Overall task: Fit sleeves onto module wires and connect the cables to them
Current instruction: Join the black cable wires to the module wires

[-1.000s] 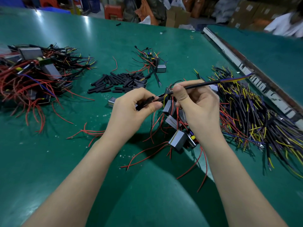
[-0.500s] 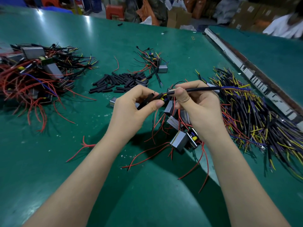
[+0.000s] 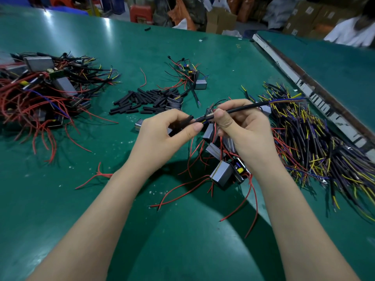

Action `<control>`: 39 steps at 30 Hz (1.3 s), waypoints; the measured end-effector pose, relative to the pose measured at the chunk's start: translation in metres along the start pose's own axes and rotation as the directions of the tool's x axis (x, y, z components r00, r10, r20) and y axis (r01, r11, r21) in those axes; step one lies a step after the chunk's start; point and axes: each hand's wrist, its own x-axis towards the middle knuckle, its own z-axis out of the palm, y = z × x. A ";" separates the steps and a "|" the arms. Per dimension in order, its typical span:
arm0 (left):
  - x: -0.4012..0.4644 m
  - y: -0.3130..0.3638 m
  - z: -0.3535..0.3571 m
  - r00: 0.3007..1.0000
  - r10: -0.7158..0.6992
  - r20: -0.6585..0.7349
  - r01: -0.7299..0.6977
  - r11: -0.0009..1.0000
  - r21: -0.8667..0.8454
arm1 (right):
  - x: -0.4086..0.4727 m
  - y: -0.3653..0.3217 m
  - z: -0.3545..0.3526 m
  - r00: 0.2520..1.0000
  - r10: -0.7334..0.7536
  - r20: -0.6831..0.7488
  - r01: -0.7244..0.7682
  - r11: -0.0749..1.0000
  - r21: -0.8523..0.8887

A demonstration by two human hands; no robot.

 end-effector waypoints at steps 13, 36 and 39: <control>0.001 0.006 -0.001 0.991 -0.121 0.059 0.129 0.980 -0.152 | 0.002 0.000 -0.001 0.996 0.034 0.083 -0.052 0.972 0.230; 0.007 -0.009 -0.006 0.993 -0.104 0.062 0.109 0.990 -0.086 | -0.004 0.005 0.008 0.997 -0.066 0.051 0.072 0.988 -0.135; 0.008 -0.011 -0.010 0.982 -0.158 0.100 0.169 0.979 -0.115 | -0.004 0.007 0.008 0.996 -0.077 0.037 0.082 0.983 -0.167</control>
